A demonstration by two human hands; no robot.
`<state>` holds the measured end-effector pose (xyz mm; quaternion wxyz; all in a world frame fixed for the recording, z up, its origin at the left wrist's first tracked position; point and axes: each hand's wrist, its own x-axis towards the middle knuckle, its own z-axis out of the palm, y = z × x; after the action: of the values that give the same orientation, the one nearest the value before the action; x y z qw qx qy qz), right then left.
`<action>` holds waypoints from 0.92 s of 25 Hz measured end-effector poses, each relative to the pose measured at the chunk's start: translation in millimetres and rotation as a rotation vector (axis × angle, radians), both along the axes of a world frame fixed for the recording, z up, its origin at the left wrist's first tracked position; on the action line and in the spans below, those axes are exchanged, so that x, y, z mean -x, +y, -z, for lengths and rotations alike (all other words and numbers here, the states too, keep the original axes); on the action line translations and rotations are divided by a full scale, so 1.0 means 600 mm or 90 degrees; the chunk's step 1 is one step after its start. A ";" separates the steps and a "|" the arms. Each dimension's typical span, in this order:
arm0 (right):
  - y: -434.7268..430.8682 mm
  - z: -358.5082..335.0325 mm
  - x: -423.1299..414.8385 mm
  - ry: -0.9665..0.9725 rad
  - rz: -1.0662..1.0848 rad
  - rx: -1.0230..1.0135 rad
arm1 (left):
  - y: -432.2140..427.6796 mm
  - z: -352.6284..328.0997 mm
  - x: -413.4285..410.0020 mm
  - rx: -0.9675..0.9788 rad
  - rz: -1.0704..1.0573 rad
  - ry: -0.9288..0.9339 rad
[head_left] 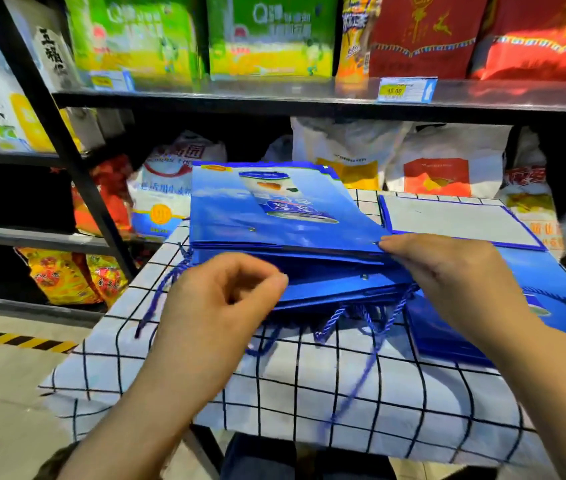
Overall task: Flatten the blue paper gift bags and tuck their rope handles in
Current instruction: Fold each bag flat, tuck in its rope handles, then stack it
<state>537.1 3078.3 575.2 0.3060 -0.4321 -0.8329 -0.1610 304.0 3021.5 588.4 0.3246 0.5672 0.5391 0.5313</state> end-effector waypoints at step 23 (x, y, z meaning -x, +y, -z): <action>-0.067 -0.074 0.042 0.307 -0.130 0.790 | 0.034 -0.062 -0.082 0.163 0.332 -0.235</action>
<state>511.9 3037.8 619.5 0.1922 -0.4710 -0.7160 0.4780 353.3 3041.9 625.6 0.6101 0.5351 0.3704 0.4520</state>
